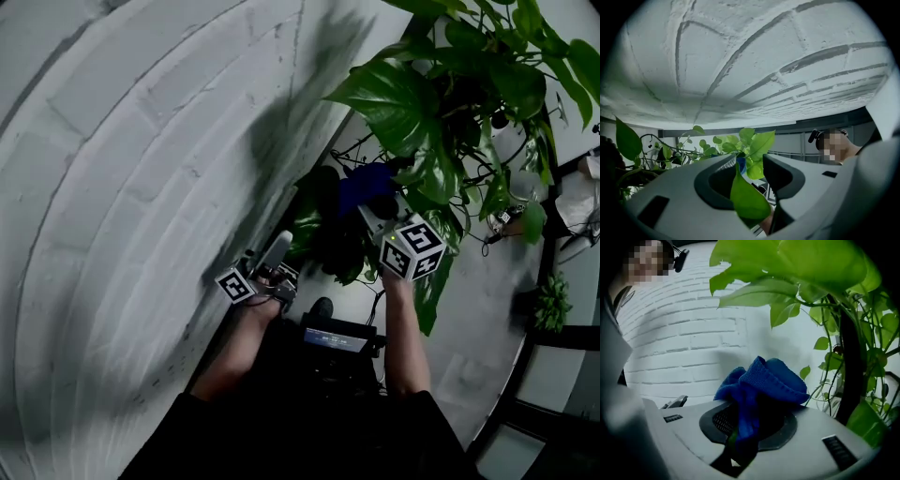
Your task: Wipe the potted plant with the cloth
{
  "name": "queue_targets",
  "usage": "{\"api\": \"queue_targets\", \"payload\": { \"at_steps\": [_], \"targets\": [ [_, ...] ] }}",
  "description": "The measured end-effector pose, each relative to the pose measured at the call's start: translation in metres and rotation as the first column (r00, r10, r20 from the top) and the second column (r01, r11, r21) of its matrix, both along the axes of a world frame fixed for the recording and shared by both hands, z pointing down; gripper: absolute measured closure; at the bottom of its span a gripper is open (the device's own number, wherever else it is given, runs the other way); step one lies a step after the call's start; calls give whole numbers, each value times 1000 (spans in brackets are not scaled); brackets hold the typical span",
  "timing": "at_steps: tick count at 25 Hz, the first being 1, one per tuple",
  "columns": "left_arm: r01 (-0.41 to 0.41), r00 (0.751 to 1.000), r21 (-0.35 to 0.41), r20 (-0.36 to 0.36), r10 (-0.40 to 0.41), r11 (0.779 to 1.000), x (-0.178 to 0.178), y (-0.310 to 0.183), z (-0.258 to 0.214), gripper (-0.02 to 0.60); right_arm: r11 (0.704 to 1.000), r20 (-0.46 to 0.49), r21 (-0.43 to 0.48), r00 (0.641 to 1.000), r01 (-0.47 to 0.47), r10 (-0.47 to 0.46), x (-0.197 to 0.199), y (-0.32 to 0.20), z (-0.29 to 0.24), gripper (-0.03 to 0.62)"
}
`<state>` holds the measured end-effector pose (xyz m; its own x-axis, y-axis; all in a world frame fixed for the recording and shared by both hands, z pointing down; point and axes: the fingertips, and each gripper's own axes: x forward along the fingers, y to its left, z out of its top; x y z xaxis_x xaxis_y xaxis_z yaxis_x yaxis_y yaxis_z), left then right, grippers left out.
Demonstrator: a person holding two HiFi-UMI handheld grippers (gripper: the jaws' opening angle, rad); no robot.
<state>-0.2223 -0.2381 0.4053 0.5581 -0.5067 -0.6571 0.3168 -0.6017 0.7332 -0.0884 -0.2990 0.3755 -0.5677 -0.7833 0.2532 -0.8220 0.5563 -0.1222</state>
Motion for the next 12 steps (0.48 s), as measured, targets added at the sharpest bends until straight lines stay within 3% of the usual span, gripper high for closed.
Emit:
{"api": "queue_targets", "payload": {
  "at_steps": [12],
  "targets": [
    [-19,999,16,-38,19,1000,-1,6,-4,377,975,78,-113,980,191,-183,-63,7,27,487]
  ]
}}
